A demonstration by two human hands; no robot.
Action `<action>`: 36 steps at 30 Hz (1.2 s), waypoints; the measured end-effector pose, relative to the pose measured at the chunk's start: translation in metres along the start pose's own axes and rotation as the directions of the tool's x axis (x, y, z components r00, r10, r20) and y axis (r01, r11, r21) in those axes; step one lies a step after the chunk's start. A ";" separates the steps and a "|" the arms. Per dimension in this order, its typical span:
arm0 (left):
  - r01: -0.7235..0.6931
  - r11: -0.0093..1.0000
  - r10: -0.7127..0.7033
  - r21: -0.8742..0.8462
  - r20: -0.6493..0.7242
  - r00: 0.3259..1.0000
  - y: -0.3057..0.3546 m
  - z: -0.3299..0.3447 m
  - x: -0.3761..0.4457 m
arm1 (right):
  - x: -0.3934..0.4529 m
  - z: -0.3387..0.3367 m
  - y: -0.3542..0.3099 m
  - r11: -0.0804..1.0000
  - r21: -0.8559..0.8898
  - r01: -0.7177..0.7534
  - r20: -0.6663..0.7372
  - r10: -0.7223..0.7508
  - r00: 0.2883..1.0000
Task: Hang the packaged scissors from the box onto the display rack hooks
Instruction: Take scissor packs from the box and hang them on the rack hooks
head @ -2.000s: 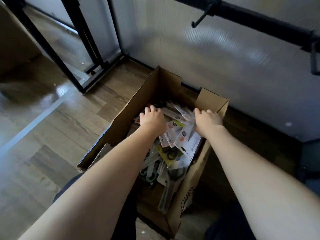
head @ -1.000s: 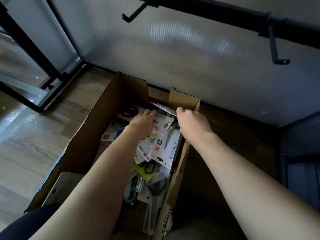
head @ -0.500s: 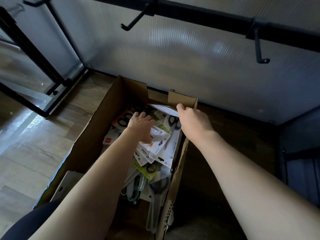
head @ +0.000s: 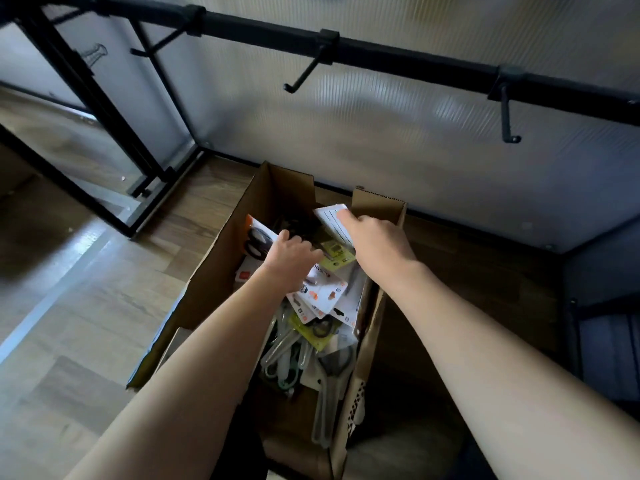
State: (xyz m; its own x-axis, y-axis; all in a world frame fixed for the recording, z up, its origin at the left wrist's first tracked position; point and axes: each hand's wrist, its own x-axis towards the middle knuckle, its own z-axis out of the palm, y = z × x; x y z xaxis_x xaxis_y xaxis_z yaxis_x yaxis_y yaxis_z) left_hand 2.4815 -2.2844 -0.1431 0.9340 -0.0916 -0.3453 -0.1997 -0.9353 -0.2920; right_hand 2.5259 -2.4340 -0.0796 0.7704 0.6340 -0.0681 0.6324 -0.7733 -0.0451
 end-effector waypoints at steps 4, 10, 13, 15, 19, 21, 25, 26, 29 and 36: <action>0.156 0.981 -0.152 -0.113 0.040 0.988 0.005 -0.029 -0.028 | -0.031 -0.013 -0.011 0.995 0.051 -0.088 0.075 0.084 0.994; 0.264 0.928 -0.267 -0.262 0.023 0.963 -0.009 -0.083 -0.099 | -0.094 -0.067 -0.019 0.985 0.011 -0.170 0.278 0.161 0.947; 0.314 0.887 -0.309 -0.338 0.069 0.949 -0.025 -0.127 -0.134 | -0.125 -0.104 -0.028 0.977 0.030 -0.212 0.348 0.189 0.918; 0.304 0.885 -0.290 -0.352 0.095 0.952 -0.037 -0.160 -0.157 | -0.134 -0.137 -0.037 0.969 0.051 -0.243 0.407 0.202 0.891; 0.300 0.859 -0.305 -0.414 0.055 0.951 -0.061 -0.227 -0.195 | -0.142 -0.219 -0.055 0.941 0.121 -0.316 0.528 0.208 0.823; 0.324 0.824 -0.339 -0.465 0.054 0.939 -0.072 -0.259 -0.214 | -0.147 -0.259 -0.064 0.940 0.136 -0.314 0.549 0.193 0.813; 0.361 0.735 -0.405 -0.574 0.055 0.912 -0.088 -0.317 -0.257 | -0.158 -0.327 -0.088 0.921 0.178 -0.347 0.547 0.200 0.813; 0.363 0.705 -0.422 -0.609 0.050 0.905 -0.092 -0.330 -0.268 | -0.160 -0.341 -0.093 0.920 0.179 -0.348 0.550 0.200 0.811; 0.357 0.613 -0.465 -0.704 0.044 0.884 -0.098 -0.363 -0.296 | -0.170 -0.376 -0.103 0.911 0.178 -0.372 0.480 0.250 0.841; 0.284 0.418 -0.590 -0.863 -0.021 0.807 -0.103 -0.435 -0.355 | -0.213 -0.452 -0.114 0.823 0.335 -0.459 0.127 0.443 0.888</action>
State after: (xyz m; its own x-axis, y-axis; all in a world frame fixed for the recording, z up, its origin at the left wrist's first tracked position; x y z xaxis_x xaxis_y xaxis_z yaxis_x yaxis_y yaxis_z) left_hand 2.2994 -2.3040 0.3975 0.8778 0.4709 -0.0878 0.4370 -0.7122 0.5493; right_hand 2.3264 -2.4769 0.3909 0.9535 0.2191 -0.2067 0.1400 -0.9300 -0.3399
